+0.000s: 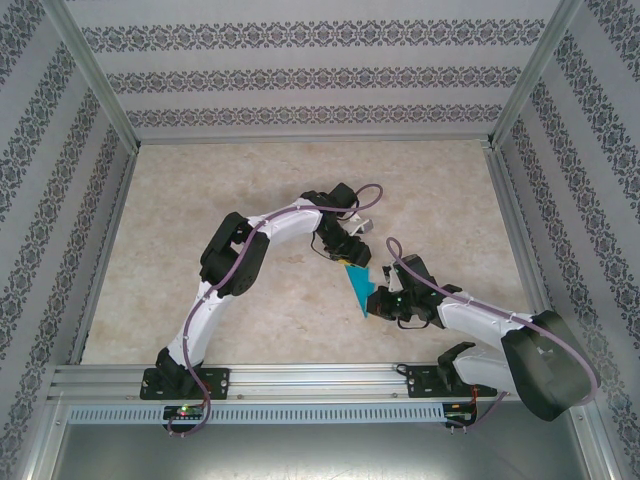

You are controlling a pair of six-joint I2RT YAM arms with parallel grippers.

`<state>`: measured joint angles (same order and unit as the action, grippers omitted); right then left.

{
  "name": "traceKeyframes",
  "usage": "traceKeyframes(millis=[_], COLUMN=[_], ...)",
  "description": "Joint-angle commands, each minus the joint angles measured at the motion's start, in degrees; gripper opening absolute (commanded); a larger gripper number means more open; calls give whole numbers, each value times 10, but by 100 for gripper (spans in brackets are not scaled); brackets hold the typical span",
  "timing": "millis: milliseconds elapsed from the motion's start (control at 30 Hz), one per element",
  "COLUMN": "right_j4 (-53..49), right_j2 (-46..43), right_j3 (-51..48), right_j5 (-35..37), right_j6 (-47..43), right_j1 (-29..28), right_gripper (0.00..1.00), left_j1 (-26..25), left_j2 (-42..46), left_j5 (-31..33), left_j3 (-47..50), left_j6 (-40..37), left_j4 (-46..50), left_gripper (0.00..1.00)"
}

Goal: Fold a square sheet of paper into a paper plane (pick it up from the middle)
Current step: Fold the wing for the fifth time at the center of the table.

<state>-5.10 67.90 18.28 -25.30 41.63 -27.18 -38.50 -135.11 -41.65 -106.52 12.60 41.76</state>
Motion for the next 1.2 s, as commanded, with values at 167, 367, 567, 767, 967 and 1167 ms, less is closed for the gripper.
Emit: traceKeyframes(millis=[167, 367, 567, 767, 967, 1167], right_j4=[-95, -94, -98, -98, -100, -109], right_j2=[18, 29, 32, 49, 61, 73], right_j3=[-6, 0, 2, 10, 11, 29], right_j5=[41, 51, 62, 65, 70, 77], right_j6=[-13, -10, -7, -8, -8, -11], right_j1=[-11, -16, -20, -23, -30, -37], right_gripper=[7, 7, 7, 7, 7, 7], left_j1=[40, 52, 66, 76, 80, 90], left_j2=[-23, -9, -9, -8, -14, -23], left_j5=[61, 55, 59, 58, 42, 41], left_j3=[13, 34, 35, 34, 25, 3], left_j6=[9, 16, 19, 24, 32, 40], left_j4=[-24, -47, -54, -65, -76, -75], left_gripper=[49, 49, 49, 49, 50, 50])
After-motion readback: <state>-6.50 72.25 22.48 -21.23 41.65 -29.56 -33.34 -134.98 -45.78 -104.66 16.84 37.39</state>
